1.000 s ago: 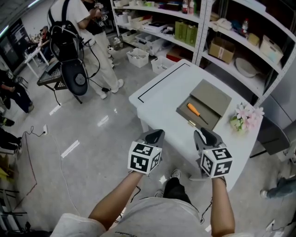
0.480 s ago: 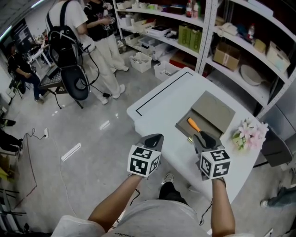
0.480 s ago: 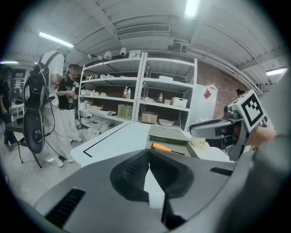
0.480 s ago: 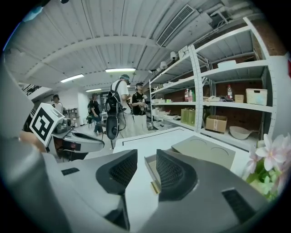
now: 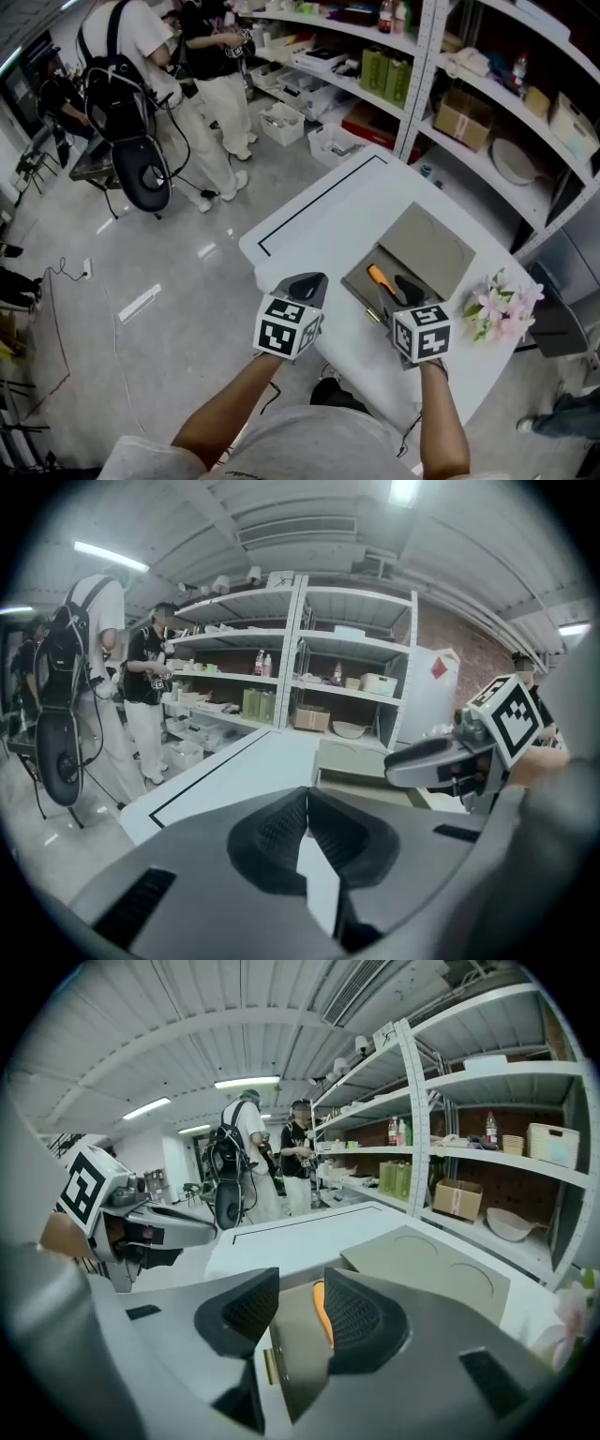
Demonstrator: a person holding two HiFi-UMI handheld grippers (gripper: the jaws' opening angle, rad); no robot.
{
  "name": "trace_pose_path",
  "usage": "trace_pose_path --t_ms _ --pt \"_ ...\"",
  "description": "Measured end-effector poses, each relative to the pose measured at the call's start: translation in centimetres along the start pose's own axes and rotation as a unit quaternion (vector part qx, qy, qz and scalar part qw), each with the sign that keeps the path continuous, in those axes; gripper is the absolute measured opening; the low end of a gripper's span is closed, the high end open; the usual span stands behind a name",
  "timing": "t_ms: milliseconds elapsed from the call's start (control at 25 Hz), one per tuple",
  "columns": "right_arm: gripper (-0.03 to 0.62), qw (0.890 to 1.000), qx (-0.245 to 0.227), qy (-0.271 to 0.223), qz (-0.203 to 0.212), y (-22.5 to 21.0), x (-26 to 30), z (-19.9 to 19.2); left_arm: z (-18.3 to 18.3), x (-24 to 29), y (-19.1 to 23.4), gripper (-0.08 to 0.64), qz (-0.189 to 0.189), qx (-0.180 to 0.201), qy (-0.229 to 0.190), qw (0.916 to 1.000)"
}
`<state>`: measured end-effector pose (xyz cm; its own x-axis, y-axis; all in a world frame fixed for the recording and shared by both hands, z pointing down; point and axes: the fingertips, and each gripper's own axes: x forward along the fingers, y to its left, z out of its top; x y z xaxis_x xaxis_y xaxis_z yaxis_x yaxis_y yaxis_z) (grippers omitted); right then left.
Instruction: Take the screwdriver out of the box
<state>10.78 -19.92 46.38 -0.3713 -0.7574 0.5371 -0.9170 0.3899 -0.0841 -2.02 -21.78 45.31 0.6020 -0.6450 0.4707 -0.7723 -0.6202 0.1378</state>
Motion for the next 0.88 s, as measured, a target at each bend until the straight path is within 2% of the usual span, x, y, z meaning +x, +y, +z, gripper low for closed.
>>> trace_pose_path --t_ms 400,640,880 --pt "0.163 0.996 -0.010 0.076 0.038 -1.6 5.5 -2.8 0.4 4.1 2.1 0.006 0.011 -0.008 0.024 0.9996" --pt "0.163 0.992 -0.021 0.117 0.048 -2.3 7.6 -4.8 -0.1 5.7 2.5 0.006 0.013 -0.012 0.039 0.9991" --pt "0.158 0.989 -0.033 0.137 0.047 -2.9 8.6 -5.8 -0.5 6.7 2.6 0.006 0.014 -0.015 0.046 0.9987"
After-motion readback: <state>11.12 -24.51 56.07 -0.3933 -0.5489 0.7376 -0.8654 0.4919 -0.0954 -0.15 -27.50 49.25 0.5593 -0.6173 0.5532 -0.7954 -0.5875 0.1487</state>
